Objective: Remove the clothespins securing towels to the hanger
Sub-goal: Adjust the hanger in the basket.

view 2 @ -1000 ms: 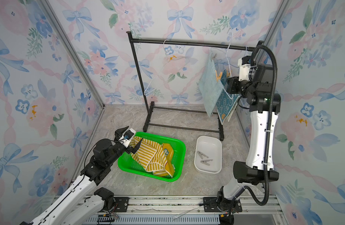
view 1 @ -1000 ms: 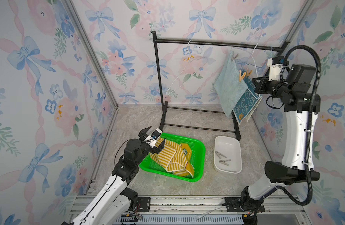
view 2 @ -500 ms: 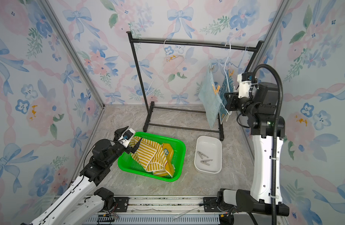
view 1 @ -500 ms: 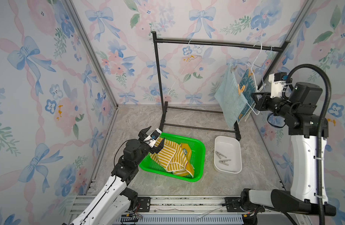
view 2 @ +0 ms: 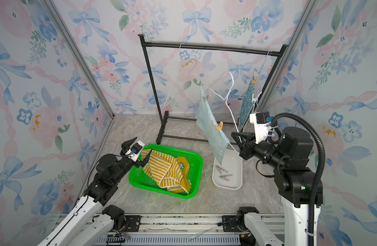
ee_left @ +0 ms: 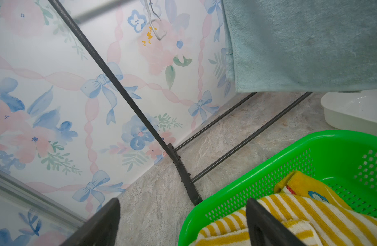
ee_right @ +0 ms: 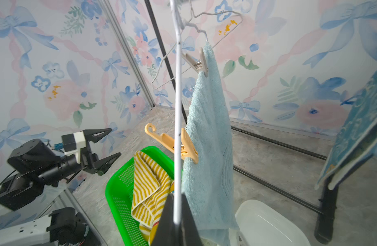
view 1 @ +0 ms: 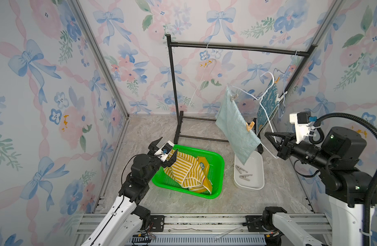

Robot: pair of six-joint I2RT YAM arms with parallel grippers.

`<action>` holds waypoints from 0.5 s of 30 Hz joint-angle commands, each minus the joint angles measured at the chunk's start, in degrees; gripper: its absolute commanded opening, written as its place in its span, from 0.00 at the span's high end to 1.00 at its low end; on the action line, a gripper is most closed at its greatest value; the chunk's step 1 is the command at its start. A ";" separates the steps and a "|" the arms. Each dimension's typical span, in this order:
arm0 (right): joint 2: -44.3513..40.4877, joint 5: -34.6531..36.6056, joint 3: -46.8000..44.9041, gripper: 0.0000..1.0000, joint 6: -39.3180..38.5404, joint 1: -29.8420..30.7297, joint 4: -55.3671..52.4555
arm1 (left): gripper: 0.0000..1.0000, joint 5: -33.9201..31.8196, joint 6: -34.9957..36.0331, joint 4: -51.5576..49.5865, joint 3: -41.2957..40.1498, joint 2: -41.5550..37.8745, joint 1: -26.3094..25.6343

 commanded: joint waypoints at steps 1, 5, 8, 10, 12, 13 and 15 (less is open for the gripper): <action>-1.01 -7.88 -1.07 1.00 0.84 2.73 0.94 | 0.10 -1.62 1.67 -2.39 2.53 -1.48 0.51; -1.56 -10.68 -2.32 1.00 0.17 7.77 1.73 | 0.10 -2.74 2.27 -6.65 6.43 -2.69 0.53; -1.35 -10.98 -3.51 1.00 -1.08 11.95 2.64 | 0.11 -3.24 3.03 -9.77 9.15 -5.49 0.53; -1.09 -10.56 -4.40 1.00 -1.96 14.38 3.37 | 0.11 -3.62 3.46 -11.31 11.15 -6.25 0.53; -0.45 -10.36 -5.37 1.00 -2.98 16.70 4.23 | 0.11 -4.00 3.78 -12.40 13.05 -6.88 0.53; -0.13 -9.76 -5.86 1.00 -3.23 17.58 4.70 | 0.11 -3.96 3.87 -12.83 13.64 -7.06 0.53; 1.07 -8.69 -6.67 1.00 -4.31 19.52 5.13 | 0.12 -3.48 4.27 -13.96 15.23 -7.04 0.55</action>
